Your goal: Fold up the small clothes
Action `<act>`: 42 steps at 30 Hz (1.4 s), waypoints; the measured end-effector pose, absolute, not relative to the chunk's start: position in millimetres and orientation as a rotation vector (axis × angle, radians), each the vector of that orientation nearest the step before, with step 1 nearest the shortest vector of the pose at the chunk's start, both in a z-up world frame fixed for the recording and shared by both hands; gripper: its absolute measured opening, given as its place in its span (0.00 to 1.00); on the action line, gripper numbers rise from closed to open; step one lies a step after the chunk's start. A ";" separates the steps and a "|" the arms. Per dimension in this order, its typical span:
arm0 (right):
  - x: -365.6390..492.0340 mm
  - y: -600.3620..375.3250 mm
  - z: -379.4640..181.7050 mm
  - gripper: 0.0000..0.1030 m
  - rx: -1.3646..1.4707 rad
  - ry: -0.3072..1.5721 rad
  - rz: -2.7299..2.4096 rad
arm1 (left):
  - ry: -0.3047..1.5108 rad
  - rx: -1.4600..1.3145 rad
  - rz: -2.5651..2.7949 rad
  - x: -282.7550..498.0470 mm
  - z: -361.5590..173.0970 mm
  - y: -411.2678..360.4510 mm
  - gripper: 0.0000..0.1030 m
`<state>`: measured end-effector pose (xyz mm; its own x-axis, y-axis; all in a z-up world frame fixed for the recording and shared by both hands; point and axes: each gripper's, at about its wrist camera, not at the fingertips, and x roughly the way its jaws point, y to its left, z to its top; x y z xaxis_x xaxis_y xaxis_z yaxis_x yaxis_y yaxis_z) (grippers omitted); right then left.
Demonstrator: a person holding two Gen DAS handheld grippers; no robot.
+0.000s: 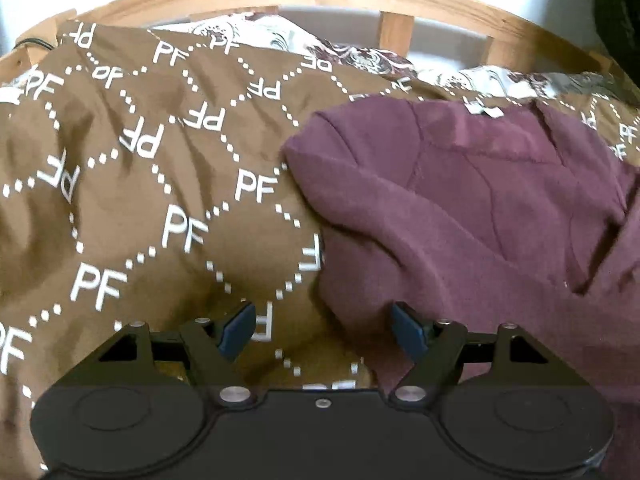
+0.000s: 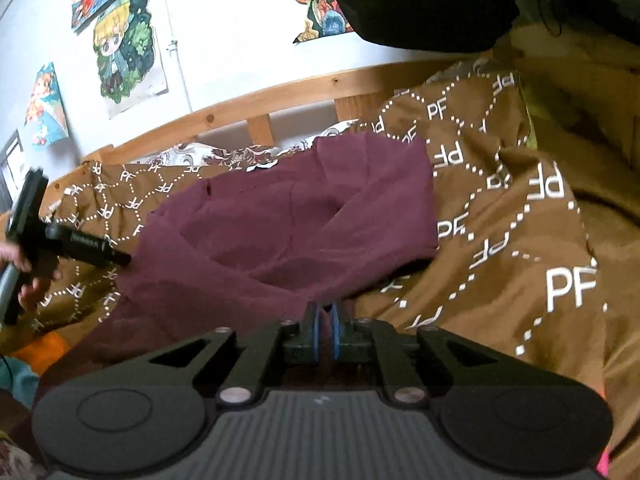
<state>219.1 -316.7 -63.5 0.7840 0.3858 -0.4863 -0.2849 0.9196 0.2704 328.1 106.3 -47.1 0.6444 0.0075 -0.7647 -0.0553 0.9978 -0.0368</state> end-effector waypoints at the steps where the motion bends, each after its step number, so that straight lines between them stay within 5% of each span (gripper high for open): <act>1: 219.4 -317.2 -64.8 0.18 0.190 0.565 0.366 | 0.872 -0.066 0.036 326.0 -49.5 107.9 0.74; 4: 219.1 -320.2 -69.3 0.34 0.206 0.570 0.372 | 0.857 -0.145 0.035 327.3 -50.4 116.3 0.74; 15: 221.3 -319.0 -82.9 0.41 0.226 0.593 0.388 | 0.782 -0.321 0.074 397.5 -39.0 133.1 0.66; 17: 221.0 -318.7 -84.9 0.43 0.225 0.595 0.391 | 0.784 -0.305 0.070 409.7 -42.0 132.6 0.56; 19: 221.7 -318.5 -86.2 0.43 0.223 0.598 0.394 | 0.798 -0.301 0.057 416.5 -43.9 133.5 0.12; 20: 221.6 -318.7 -86.6 0.43 0.224 0.597 0.396 | 0.795 -0.299 0.046 417.5 -43.7 132.0 0.05; 27: 221.7 -321.5 -86.8 0.43 0.248 0.574 0.423 | 0.753 0.161 0.119 428.0 -8.6 90.6 0.05; 30: 223.0 -316.9 -89.4 0.43 0.238 0.581 0.433 | 0.810 0.092 0.153 440.8 -14.4 99.5 0.10; 32: 223.1 -315.0 -92.2 0.43 0.230 0.590 0.434 | 0.804 0.030 0.145 438.6 -18.3 106.2 0.25; 34: 222.8 -315.3 -92.4 0.43 0.228 0.589 0.430 | 0.776 -0.024 0.130 428.2 -19.1 112.8 0.57; 42: 223.0 -317.3 -90.6 0.47 0.242 0.586 0.427 | 0.730 -0.015 0.077 340.9 -17.6 126.6 0.82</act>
<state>223.0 -317.3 -90.6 0.7495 0.4541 -0.4817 -0.3192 0.8854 0.3380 340.9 126.6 -17.6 0.7427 0.0654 -0.6664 -0.0757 0.9970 0.0135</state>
